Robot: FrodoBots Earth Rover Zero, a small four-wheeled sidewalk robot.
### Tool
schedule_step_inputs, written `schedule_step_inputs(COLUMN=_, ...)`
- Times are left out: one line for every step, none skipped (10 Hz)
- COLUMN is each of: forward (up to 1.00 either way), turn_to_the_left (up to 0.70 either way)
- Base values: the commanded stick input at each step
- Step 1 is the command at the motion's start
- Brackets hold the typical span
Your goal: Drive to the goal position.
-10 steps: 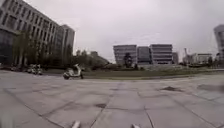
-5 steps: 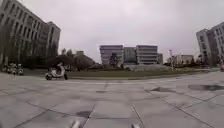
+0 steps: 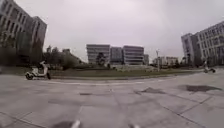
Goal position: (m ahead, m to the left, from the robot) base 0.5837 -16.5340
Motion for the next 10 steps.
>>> schedule_step_inputs(forward=0.70, turn_to_the_left=-0.32)
schedule_step_inputs(forward=0.70, turn_to_the_left=-0.32)
schedule_step_inputs(forward=0.70, turn_to_the_left=-0.32)
schedule_step_inputs(forward=0.70, turn_to_the_left=-0.32)
schedule_step_inputs(forward=0.70, turn_to_the_left=-0.32)
schedule_step_inputs(forward=0.70, turn_to_the_left=-0.32)
schedule_step_inputs(forward=0.70, turn_to_the_left=-0.32)
schedule_step_inputs(forward=0.70, turn_to_the_left=-0.32)
schedule_step_inputs(forward=0.70, turn_to_the_left=-0.32)
schedule_step_inputs(forward=0.70, turn_to_the_left=-0.32)
